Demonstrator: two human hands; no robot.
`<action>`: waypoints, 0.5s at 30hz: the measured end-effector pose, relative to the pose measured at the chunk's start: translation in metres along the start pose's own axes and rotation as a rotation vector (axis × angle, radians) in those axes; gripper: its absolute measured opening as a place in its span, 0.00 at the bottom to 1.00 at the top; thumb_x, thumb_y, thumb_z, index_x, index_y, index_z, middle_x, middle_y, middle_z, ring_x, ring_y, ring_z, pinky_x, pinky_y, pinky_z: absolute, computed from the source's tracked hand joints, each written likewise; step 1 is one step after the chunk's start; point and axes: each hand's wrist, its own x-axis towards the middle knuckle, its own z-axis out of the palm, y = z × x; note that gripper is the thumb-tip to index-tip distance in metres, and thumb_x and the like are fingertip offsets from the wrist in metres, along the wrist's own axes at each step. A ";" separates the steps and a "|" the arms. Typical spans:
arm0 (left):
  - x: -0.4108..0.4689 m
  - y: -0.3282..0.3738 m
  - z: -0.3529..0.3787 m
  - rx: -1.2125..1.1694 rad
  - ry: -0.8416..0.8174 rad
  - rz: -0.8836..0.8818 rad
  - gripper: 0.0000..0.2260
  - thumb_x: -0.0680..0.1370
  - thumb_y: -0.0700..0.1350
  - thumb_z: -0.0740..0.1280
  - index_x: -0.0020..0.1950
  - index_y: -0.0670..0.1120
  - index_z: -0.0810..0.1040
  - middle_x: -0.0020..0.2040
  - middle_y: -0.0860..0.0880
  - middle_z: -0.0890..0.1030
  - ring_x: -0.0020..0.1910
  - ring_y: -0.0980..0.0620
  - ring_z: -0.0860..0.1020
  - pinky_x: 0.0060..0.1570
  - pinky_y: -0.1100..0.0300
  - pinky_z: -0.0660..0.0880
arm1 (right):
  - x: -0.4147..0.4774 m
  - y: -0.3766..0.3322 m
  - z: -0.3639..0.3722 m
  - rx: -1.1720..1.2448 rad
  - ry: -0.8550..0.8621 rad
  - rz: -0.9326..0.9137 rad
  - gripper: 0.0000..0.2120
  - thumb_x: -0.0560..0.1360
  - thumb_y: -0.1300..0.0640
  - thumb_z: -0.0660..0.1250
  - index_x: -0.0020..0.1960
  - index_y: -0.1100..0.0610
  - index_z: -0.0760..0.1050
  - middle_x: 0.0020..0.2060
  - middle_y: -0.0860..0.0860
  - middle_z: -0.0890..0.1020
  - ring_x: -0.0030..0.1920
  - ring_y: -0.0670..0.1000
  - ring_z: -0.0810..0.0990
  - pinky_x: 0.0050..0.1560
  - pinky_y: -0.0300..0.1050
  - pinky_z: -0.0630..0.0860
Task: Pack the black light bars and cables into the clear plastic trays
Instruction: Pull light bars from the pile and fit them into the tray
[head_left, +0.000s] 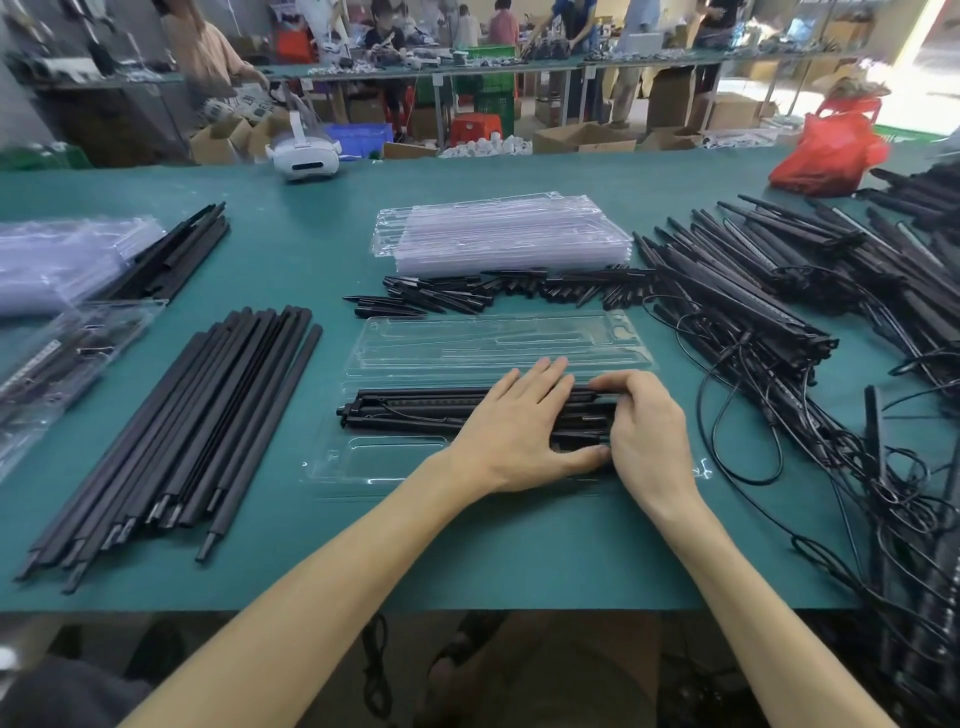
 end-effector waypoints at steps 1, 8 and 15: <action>0.000 0.000 0.000 0.004 -0.001 0.003 0.48 0.72 0.76 0.47 0.83 0.46 0.52 0.83 0.51 0.46 0.81 0.56 0.42 0.80 0.52 0.41 | 0.000 -0.001 0.000 0.006 -0.003 0.003 0.17 0.79 0.70 0.54 0.56 0.59 0.79 0.52 0.51 0.81 0.57 0.51 0.77 0.62 0.43 0.71; 0.000 -0.001 0.002 0.006 -0.003 0.005 0.48 0.72 0.77 0.46 0.83 0.47 0.50 0.83 0.52 0.44 0.80 0.57 0.40 0.79 0.54 0.38 | 0.001 -0.008 -0.011 0.163 0.000 -0.003 0.12 0.80 0.67 0.60 0.55 0.56 0.80 0.50 0.46 0.83 0.54 0.44 0.81 0.56 0.30 0.72; -0.001 0.000 0.001 -0.013 0.007 0.012 0.46 0.75 0.75 0.50 0.83 0.47 0.48 0.83 0.51 0.43 0.80 0.57 0.38 0.79 0.52 0.39 | 0.036 -0.024 -0.005 0.057 -0.090 -0.104 0.12 0.80 0.64 0.63 0.61 0.56 0.78 0.56 0.48 0.81 0.60 0.47 0.77 0.65 0.40 0.70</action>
